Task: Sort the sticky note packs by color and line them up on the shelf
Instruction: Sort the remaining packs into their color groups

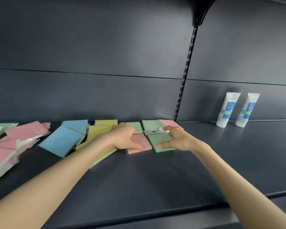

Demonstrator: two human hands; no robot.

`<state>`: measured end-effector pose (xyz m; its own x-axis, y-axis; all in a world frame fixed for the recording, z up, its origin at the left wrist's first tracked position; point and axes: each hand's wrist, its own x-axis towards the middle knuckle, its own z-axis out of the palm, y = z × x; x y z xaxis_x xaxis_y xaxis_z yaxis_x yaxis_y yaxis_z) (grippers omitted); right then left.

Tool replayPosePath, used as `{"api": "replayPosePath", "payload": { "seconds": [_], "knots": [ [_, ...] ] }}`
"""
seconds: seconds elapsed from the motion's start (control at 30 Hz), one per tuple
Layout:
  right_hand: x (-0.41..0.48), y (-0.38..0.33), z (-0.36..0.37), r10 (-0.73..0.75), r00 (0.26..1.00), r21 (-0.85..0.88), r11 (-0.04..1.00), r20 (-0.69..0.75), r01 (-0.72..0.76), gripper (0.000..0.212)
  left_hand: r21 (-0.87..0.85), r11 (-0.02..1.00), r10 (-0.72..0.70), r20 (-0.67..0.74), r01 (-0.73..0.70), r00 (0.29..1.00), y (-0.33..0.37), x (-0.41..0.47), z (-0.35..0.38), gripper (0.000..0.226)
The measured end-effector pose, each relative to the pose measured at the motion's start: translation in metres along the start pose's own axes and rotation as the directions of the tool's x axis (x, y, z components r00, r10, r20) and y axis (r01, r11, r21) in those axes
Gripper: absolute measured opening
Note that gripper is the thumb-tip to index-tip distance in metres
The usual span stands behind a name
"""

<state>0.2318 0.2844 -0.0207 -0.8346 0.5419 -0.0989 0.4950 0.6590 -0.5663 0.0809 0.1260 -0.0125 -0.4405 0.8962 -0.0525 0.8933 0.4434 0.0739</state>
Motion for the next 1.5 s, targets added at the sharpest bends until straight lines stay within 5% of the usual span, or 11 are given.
{"api": "replayPosePath", "payload": {
  "seconds": [0.1, 0.4, 0.57, 0.83, 0.93, 1.13, 1.33, 1.5],
  "knots": [
    [0.000, 0.009, -0.002, -0.004, 0.999, 0.045, 0.999, 0.034, 0.003, 0.095, -0.038, 0.998, -0.051, 0.020, 0.052, 0.998, 0.004, -0.002, 0.003, 0.059],
    [-0.007, 0.013, 0.002, -0.058, 0.996, 0.055, 0.997, 0.066, 0.054, 0.073, -0.165, 0.974, -0.140, 0.080, 0.152, 0.987, 0.017, -0.018, 0.004, 0.073],
    [-0.012, 0.010, 0.001, -0.053, 0.996, 0.123, 0.991, 0.073, 0.044, 0.087, -0.214, 0.962, -0.150, 0.094, 0.167, 0.984, 0.022, -0.026, 0.004, 0.077],
    [-0.015, 0.017, -0.002, -0.004, 0.996, 0.178, 0.984, 0.089, -0.012, 0.063, -0.419, 0.900, -0.153, -0.052, 0.118, 0.987, 0.024, -0.034, 0.010, 0.077],
    [-0.017, 0.019, 0.000, -0.005, 0.996, 0.217, 0.976, 0.086, -0.014, 0.089, -0.481, 0.876, -0.132, -0.173, 0.033, 0.976, 0.029, -0.037, 0.010, 0.073],
    [-0.023, 0.024, 0.002, -0.113, 0.989, 0.463, 0.875, -0.091, 0.143, 0.075, -0.591, 0.802, -0.148, -0.341, -0.089, 0.928, 0.036, -0.039, 0.019, 0.066],
    [-0.030, 0.019, 0.000, -0.196, 0.944, 0.519, 0.796, -0.266, 0.312, 0.089, -0.743, 0.654, -0.307, -0.432, -0.142, 0.848, 0.034, -0.041, 0.017, 0.068],
    [-0.032, 0.019, -0.002, -0.199, 0.918, 0.541, 0.758, -0.343, 0.366, 0.052, -0.843, 0.510, -0.413, -0.416, -0.173, 0.810, 0.036, -0.049, 0.015, 0.043]
  ]
}}
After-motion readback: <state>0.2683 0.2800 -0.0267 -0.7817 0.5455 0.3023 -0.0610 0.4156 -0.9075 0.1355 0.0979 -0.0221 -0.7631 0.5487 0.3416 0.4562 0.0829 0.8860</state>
